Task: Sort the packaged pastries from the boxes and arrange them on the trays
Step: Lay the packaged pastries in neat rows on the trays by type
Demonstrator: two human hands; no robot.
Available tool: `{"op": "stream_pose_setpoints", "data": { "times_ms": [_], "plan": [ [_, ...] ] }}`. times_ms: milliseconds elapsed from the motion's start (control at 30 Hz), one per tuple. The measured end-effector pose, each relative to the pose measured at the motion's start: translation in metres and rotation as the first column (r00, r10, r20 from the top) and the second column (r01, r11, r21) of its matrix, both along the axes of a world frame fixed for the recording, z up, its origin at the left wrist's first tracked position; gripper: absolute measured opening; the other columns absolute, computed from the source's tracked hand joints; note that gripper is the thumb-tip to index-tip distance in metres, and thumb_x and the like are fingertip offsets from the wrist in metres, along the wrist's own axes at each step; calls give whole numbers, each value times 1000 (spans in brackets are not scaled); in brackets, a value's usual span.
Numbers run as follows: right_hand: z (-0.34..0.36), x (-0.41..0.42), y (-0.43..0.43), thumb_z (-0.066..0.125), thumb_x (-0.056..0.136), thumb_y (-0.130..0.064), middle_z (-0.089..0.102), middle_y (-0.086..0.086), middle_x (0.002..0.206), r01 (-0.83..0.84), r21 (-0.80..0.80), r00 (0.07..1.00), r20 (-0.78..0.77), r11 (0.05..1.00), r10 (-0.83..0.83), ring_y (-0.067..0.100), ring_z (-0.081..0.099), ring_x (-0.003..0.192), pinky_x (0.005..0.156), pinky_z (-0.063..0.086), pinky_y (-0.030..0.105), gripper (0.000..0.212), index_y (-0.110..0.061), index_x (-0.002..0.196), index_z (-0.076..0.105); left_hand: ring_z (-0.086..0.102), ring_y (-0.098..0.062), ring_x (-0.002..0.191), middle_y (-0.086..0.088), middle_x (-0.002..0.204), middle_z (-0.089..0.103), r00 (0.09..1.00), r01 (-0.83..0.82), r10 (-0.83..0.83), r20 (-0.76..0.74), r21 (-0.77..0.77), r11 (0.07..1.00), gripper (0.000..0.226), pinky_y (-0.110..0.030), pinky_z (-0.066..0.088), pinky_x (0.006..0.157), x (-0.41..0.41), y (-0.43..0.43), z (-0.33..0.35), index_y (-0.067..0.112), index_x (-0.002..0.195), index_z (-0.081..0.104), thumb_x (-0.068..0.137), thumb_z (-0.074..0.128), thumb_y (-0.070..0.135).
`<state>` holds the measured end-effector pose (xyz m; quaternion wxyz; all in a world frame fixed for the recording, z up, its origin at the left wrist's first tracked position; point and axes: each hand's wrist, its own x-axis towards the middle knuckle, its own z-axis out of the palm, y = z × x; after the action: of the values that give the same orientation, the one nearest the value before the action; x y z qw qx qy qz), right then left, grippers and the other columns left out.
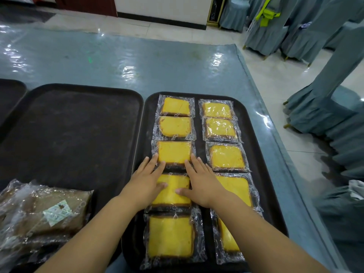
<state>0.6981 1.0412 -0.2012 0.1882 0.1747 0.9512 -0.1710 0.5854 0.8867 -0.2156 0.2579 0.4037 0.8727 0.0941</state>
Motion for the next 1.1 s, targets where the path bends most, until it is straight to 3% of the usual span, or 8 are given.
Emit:
{"op": "stream_pose_setpoints", "data": {
  "times_ms": [100, 200, 300, 367, 567, 700, 967, 1100],
  "plan": [
    [5, 9, -3, 47, 91, -56, -7, 3, 159, 29, -7, 995, -99, 1000, -30, 20, -9, 146, 118, 2, 37, 84, -18, 152, 3, -12, -16, 144, 6, 158, -12, 999, -19, 22, -30, 98, 995, 65, -35, 7, 117, 7, -2, 5, 28, 151, 9, 96, 39, 46],
    [13, 23, -7, 51, 93, -47, 16, 1, 157, 78, -38, 966, -244, 996, -85, 19, 11, 144, 117, 14, 32, 70, -18, 150, 22, 4, -13, 143, 6, 157, 11, 998, -47, 53, -22, 235, 971, 57, -32, 15, 115, 18, -7, 11, 25, 147, 28, 95, 43, 44],
    [20, 41, -11, 54, 94, -40, 42, -3, 141, 124, -74, 922, -360, 989, -143, 15, 36, 131, 104, 31, 24, 51, -18, 138, 44, 27, -10, 132, 10, 142, 37, 998, -60, 68, -10, 334, 941, 46, -25, 27, 107, 30, -17, 18, 25, 137, 44, 94, 48, 40],
    [22, 53, -14, 54, 94, -40, 50, -6, 129, 157, -105, 905, -383, 982, -186, 11, 44, 120, 93, 36, 20, 42, -20, 131, 51, 37, -8, 123, 12, 133, 44, 997, -76, 83, -3, 371, 926, 40, -21, 33, 100, 39, -26, 20, 25, 131, 49, 93, 50, 39],
    [26, 75, -19, 55, 94, -35, 59, -8, 113, 127, -198, 907, -373, 972, -195, 9, 52, 102, 84, 44, 22, 28, -21, 118, 60, 55, -6, 99, 15, 104, 57, 965, -261, 242, 98, 432, 863, 27, -28, 48, 86, 60, -55, 23, 24, 115, 63, 89, 60, 33],
    [30, 69, -28, 55, 94, -33, 62, -5, 108, 42, -257, 932, -339, 966, -130, 10, 55, 97, 86, 48, 29, 27, -20, 117, 62, 58, -4, 90, 14, 98, 61, 930, -360, 352, 103, 442, 822, 21, -26, 49, 83, 73, -76, 32, 22, 106, 67, 86, 64, 27],
    [32, 31, -82, 57, 93, -32, 62, -8, 98, -123, -354, 943, -332, 927, -1, 9, 56, 91, 80, 45, 21, 22, -20, 110, 64, 59, -5, 90, 14, 96, 63, 842, -503, 536, 58, 441, 743, 18, -23, 48, 81, 68, -141, 53, 22, 103, 68, 86, 65, 27],
    [32, 1, -118, 57, 92, -33, 64, -5, 102, -192, -357, 945, -320, 914, 74, 10, 57, 93, 84, 48, 27, 24, -21, 111, 64, 59, -3, 83, 12, 92, 64, 855, -470, 519, 13, 443, 764, 16, -16, 48, 75, 48, -176, 57, 21, 100, 69, 86, 65, 26]
  ]
}}
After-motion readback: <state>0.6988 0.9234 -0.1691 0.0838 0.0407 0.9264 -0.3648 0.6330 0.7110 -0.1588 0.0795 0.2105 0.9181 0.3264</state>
